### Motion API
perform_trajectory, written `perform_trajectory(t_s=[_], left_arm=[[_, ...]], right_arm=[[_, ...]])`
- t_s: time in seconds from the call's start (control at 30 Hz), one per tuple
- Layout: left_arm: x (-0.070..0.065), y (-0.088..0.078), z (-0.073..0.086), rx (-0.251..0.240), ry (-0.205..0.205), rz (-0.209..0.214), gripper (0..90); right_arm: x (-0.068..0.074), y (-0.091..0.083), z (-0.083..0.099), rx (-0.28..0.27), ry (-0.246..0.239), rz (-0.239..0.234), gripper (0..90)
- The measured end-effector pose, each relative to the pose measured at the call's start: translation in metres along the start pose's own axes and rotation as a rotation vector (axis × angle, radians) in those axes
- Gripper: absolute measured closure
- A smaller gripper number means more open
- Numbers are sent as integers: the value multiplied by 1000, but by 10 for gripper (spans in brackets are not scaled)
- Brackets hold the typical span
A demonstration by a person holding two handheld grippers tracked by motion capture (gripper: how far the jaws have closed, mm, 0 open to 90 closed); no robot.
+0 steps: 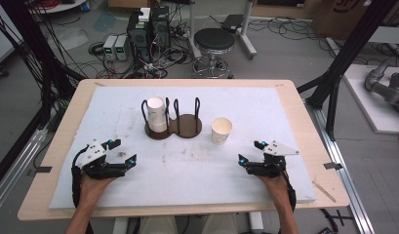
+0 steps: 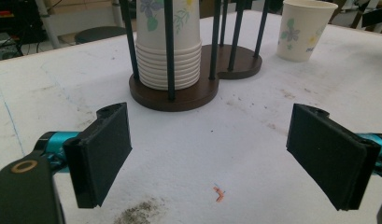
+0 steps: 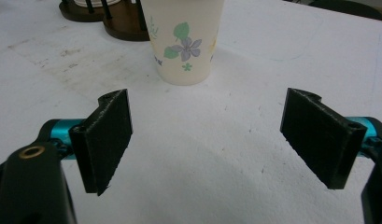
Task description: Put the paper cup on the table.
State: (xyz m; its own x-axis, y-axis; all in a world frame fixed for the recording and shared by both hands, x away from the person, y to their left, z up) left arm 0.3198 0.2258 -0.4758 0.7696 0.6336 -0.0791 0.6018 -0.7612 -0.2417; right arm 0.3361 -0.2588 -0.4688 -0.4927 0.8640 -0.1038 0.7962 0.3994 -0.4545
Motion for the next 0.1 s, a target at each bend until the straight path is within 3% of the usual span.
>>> perform_trajectory(t_s=[0.1], left_arm=[[1, 0, 0, -2, -5, 0, 138]], right_arm=[[1, 0, 0, 7, -1, -2, 172]])
Point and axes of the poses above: each handheld gripper's, and its own axes: y roughly forward along the jaws, z roughly out of its underside, x roughly to its left, the point moved 4 cm from there along y, roughly forward along the jaws, and after that the axes turned 10 degrees about z, right-handed, at the moved point
